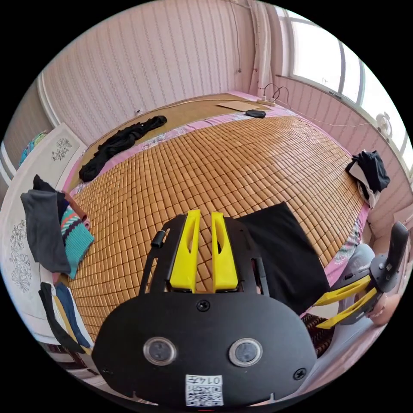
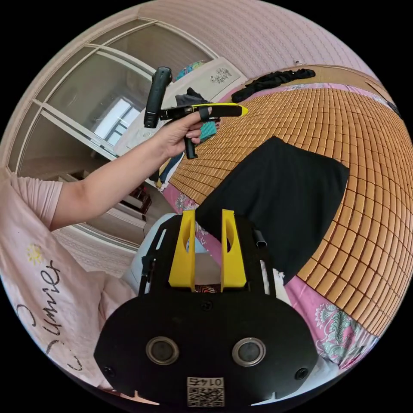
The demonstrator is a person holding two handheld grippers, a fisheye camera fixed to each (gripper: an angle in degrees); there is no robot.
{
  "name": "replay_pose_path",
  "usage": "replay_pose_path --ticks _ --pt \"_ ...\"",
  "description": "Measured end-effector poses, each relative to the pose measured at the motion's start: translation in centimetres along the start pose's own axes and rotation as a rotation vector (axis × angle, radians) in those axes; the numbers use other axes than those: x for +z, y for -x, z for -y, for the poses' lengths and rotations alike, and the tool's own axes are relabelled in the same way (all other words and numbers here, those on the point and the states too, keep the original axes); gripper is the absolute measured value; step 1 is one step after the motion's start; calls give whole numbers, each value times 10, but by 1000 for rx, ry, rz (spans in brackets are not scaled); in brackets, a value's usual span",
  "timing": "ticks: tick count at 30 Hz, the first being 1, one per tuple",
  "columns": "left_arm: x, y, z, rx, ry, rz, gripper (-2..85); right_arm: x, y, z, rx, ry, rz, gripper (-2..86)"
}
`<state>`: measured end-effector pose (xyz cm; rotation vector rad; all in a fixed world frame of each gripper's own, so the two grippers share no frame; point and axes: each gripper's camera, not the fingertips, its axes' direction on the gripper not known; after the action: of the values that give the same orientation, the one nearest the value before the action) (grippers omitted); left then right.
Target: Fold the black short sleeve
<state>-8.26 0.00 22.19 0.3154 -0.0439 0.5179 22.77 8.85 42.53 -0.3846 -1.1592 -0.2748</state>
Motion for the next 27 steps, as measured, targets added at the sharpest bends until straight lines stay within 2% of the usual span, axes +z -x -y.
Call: replay_pose_path --ticks 4,10,13,18,23,27 --pt "-6 25 -85 -96 66 -92 50 20 -4 -5 24 52 5 91" --pt "-6 0 -173 -217 107 -265 70 39 -26 11 87 103 -12 87" --pt "1 -4 -200 -289 97 -280 87 42 -33 53 47 93 -67 86" --pt "26 -2 -232 -378 159 -406 82 68 -45 169 -57 73 -267 89" --pt "19 2 -253 -364 85 -375 38 123 -74 247 41 97 -307 94" --pt "9 7 -262 -335 43 -367 17 167 -92 274 99 217 -350 61"
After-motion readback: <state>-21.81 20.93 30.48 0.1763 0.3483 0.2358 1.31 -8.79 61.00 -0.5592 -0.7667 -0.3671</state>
